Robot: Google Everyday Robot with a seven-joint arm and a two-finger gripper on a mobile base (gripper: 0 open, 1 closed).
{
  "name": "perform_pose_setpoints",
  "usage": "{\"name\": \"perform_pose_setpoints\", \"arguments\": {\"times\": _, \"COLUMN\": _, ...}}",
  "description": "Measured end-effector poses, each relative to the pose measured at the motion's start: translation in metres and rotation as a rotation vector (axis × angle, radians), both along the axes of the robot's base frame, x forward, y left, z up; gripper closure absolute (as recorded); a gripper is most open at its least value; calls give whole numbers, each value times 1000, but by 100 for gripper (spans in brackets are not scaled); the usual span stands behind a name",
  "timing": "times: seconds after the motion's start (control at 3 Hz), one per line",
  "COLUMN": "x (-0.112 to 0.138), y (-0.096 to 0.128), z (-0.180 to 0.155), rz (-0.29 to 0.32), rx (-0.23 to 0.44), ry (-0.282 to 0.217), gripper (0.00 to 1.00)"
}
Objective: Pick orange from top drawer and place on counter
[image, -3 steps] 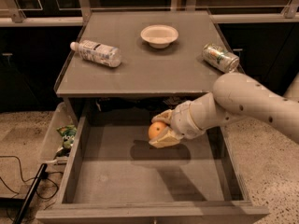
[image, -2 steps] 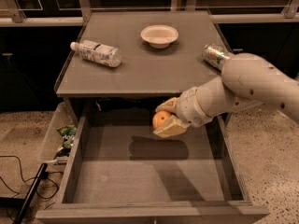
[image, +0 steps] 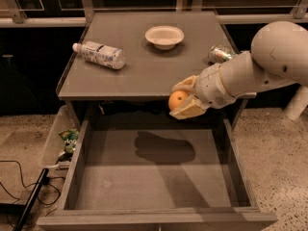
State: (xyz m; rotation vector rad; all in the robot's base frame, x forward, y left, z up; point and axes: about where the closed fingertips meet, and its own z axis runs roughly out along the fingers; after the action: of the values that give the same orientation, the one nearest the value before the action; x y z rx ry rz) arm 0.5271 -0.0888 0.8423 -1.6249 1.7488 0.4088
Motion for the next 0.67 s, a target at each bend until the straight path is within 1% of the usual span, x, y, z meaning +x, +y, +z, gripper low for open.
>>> {"name": "perform_pose_setpoints", "arguments": {"times": 0.33, "x": 8, "y": -2, "z": 8, "rz": -2, "rx": -2, "ry": -28, "gripper": 100}}
{"name": "perform_pose_setpoints", "arguments": {"times": 0.67, "x": 45, "y": -5, "z": 28, "rz": 28, "rx": -35, "ry": -98, "gripper": 100}}
